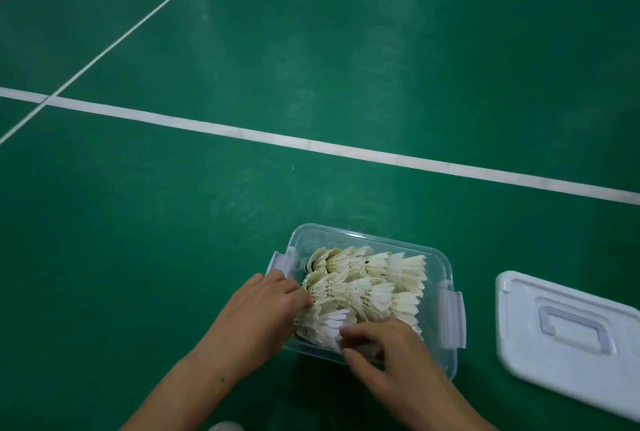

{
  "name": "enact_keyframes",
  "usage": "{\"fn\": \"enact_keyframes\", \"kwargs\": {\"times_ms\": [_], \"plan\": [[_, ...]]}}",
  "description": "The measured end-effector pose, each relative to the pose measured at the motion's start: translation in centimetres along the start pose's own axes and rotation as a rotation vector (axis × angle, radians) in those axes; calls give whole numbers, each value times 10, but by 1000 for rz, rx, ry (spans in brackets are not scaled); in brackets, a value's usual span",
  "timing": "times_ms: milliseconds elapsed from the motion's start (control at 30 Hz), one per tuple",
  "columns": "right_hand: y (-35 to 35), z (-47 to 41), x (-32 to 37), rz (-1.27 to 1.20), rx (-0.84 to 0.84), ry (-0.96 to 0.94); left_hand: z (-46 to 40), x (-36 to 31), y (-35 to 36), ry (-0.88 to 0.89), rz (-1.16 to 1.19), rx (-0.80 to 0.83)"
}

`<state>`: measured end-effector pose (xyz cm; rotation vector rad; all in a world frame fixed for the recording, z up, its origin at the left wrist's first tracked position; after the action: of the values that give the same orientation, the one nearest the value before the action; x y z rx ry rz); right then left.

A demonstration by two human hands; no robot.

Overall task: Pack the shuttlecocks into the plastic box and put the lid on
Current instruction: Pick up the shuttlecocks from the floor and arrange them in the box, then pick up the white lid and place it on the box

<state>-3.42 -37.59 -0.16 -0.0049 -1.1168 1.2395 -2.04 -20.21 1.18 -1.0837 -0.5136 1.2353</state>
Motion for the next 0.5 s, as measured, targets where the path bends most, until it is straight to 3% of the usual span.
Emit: {"fn": "enact_keyframes", "kwargs": {"times_ms": [200,500], "plan": [[-33,27,0,-71,-116,-10,9,-1,-22,-19,-22,-64],[-122,57,-44,-81,-421,-1,-26,-46,-77,45,337,-232]]}}
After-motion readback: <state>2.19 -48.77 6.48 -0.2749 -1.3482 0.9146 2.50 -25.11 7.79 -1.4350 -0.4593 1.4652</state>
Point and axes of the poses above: each hand's wrist, its own z-axis away from the middle knuckle, its own y-axis out of the palm, x = y × z, the point moved 9 cm from there along -z, towards the middle knuckle, and after that the axes turned 15 degrees about x, right-handed, at the moved point
